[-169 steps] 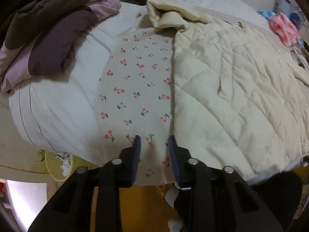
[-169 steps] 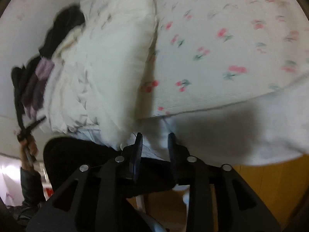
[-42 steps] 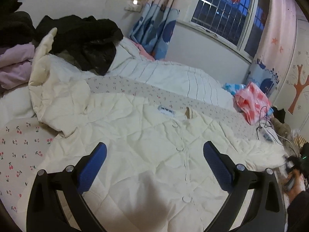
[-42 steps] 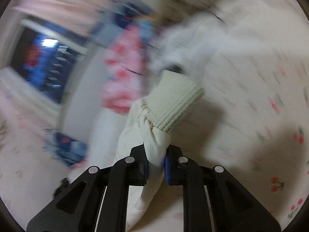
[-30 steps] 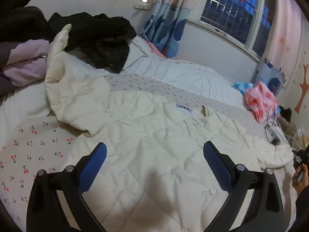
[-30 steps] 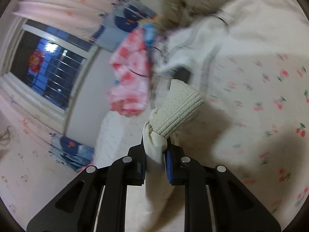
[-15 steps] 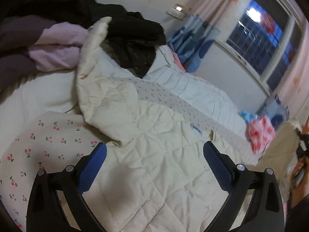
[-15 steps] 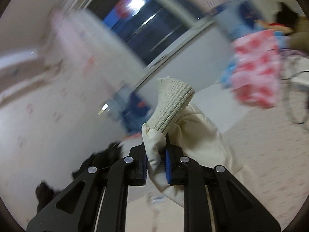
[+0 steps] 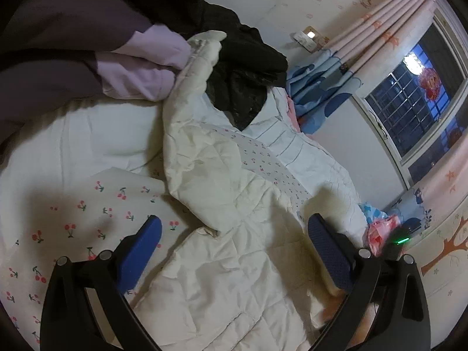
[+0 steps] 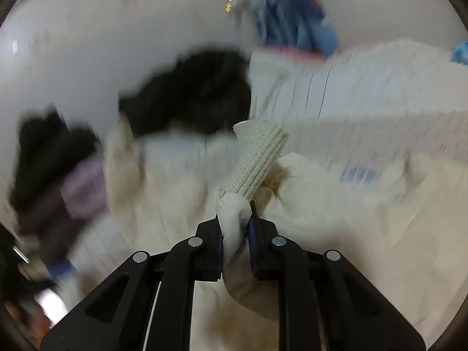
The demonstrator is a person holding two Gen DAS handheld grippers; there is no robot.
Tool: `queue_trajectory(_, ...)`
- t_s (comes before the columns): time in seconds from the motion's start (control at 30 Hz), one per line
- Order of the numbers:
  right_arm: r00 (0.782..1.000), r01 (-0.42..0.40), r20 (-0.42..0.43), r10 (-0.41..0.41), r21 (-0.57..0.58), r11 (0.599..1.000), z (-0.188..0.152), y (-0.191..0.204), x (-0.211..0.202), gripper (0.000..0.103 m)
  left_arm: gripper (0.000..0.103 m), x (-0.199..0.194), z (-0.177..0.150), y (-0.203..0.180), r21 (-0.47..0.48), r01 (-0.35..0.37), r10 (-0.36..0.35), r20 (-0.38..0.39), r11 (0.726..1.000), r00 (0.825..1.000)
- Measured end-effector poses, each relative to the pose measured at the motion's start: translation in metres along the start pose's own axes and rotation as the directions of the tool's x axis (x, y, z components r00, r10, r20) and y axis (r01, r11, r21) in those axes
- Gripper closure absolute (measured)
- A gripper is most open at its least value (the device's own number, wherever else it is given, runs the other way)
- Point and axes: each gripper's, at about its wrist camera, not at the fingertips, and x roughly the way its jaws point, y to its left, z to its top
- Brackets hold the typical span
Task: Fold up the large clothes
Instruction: 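Lay the sleeve across the jacket with the right gripper and release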
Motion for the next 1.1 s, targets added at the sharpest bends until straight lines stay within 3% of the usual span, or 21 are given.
queue_trajectory(0.07, 0.997, 0.02, -0.08, -0.025, -0.057, 0.998, -0.025, 0.009, 0.028, 0.089, 0.007, 0.0, 0.0, 0.002, -0.01, 0.003, -0.003, -0.007, 1.0, 1.0)
queue_trajectory(0.17, 0.984, -0.016, -0.18, 0.003, -0.07, 0.997, -0.042, 0.007, 0.047, 0.083, 0.007, 0.003, 0.0, 0.004, -0.023, 0.012, -0.012, -0.023, 1.0, 1.0)
queue_trajectory(0.27, 0.974, -0.116, -0.198, 0.109, -0.024, 0.993, -0.043, 0.012, 0.036, 0.03, 0.007, 0.006, -0.001, 0.005, -0.031, 0.016, -0.017, -0.034, 0.999, 0.999)
queue_trajectory(0.3, 0.97, -0.157, -0.186, 0.154, 0.001, 0.988, -0.04, 0.015, 0.029, 0.027, 0.007, 0.007, -0.001, 0.005, -0.035, 0.019, -0.02, -0.037, 0.999, 0.999)
queue_trajectory(0.37, 0.965, -0.234, -0.112, 0.236, 0.033, 0.972, -0.033, 0.021, 0.015, 0.027, 0.007, 0.008, -0.002, 0.005, -0.042, 0.02, -0.022, -0.042, 0.999, 0.999)
queue_trajectory(0.5, 0.973, -0.228, 0.006, 0.231, 0.203, 0.952, -0.013, 0.002, 0.014, 0.026, 0.007, 0.01, -0.004, 0.003, -0.035, 0.02, -0.022, -0.048, 0.999, 0.999)
queue_trajectory(0.53, 0.976, -0.206, -0.015, 0.217, 0.256, 0.944, -0.015, -0.005, 0.024, 0.026, 0.007, 0.01, -0.004, 0.003, -0.033, 0.02, -0.022, -0.048, 0.999, 0.999)
queue_trajectory(0.6, 0.962, -0.085, -0.222, 0.163, 0.322, 0.943, -0.033, -0.017, 0.07, 0.026, 0.007, 0.01, -0.004, 0.004, -0.034, 0.018, -0.02, -0.048, 0.999, 0.999)
queue_trajectory(0.67, 0.961, -0.065, -0.241, 0.133, 0.272, 0.96, -0.031, -0.009, 0.069, 0.024, 0.007, 0.013, -0.005, 0.005, -0.027, 0.014, -0.016, -0.056, 1.0, 0.998)
queue_trajectory(0.77, 0.966, -0.15, -0.156, 0.206, 0.31, 0.939, -0.019, -0.009, 0.034, 0.025, 0.007, 0.014, -0.004, 0.006, -0.013, 0.002, -0.003, -0.059, 1.0, 0.998)
queue_trajectory(0.9, 0.99, -0.114, -0.034, 0.135, 0.359, 0.926, -0.027, -0.02, -0.057, 0.021, 0.007, 0.003, 0.002, 0.002, 0.056, -0.066, 0.065, 0.021, 0.996, 0.998)
queue_trajectory(1.03, 0.998, -0.066, 0.039, 0.054, 0.489, 0.87, -0.07, -0.041, -0.139, 0.017, 0.007, -0.005, 0.009, -0.012, 0.19, -0.212, 0.181, 0.167, 0.958, 0.969)
queue_trajectory(1.1, 0.995, -0.091, 0.079, 0.058, 0.531, 0.843, -0.082, -0.05, -0.164, 0.017, 0.007, 0.003, 0.02, -0.023, 0.268, -0.285, 0.234, 0.205, 0.921, 0.95)
